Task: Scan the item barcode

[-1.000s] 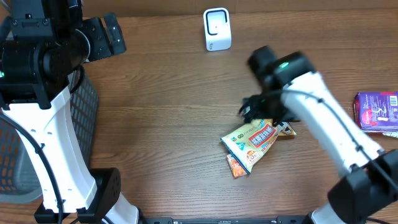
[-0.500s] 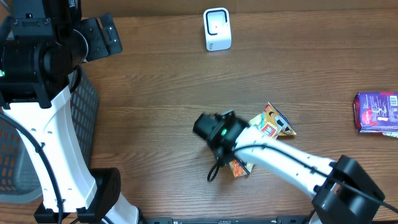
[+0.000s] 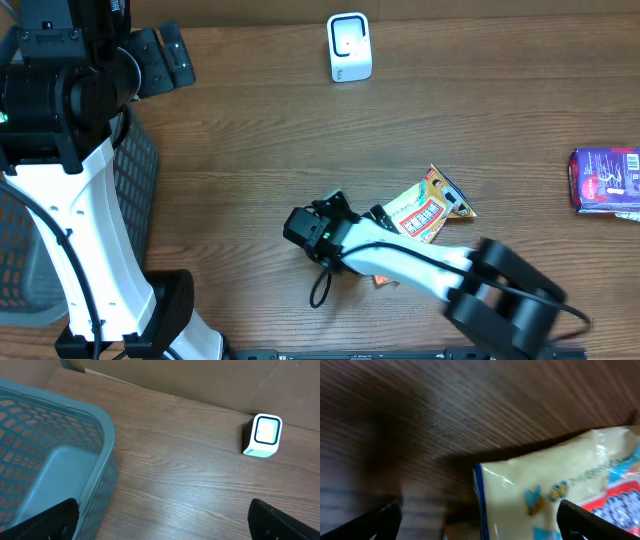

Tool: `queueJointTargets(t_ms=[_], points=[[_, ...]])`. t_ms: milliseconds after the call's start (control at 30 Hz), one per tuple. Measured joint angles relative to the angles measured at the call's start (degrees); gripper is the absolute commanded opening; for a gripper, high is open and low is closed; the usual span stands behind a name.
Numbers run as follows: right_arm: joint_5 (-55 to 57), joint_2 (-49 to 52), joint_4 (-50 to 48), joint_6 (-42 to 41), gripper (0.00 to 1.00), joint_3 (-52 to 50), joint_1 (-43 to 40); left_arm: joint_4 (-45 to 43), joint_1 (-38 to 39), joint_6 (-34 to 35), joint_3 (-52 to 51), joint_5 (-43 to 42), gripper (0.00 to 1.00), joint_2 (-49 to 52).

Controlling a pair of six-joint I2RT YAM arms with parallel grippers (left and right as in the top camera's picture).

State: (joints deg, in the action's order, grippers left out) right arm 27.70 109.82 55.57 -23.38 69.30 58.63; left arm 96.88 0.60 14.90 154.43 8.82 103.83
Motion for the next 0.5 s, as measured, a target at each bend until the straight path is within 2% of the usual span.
queueJointTargets(t_ms=[300,333,400,433,467,500], points=[[8.96,3.72,4.74,-0.68,0.98,2.1,-0.96,0.0,0.0,-0.02,-0.07,0.02,1.0,0.0],[9.51,3.93,5.7,-1.07,0.84,2.12,-1.75,0.02,0.0,-0.02,-0.07,0.02,1.0,0.0],[10.05,4.33,6.95,-1.4,0.42,2.08,-3.61,0.02,0.0,-0.02,-0.07,0.02,1.0,0.0],[9.81,4.72,6.97,-1.49,0.16,1.84,-4.9,0.02,0.0,-0.02,-0.07,0.04,1.0,0.0],[9.73,5.25,6.78,-1.64,0.04,1.64,-6.03,0.0,0.0,-0.02,-0.07,0.02,1.0,0.0],[9.7,6.03,6.64,-1.77,0.04,1.44,-7.48,0.0,0.0,-0.02,-0.07,0.02,1.0,0.0]])
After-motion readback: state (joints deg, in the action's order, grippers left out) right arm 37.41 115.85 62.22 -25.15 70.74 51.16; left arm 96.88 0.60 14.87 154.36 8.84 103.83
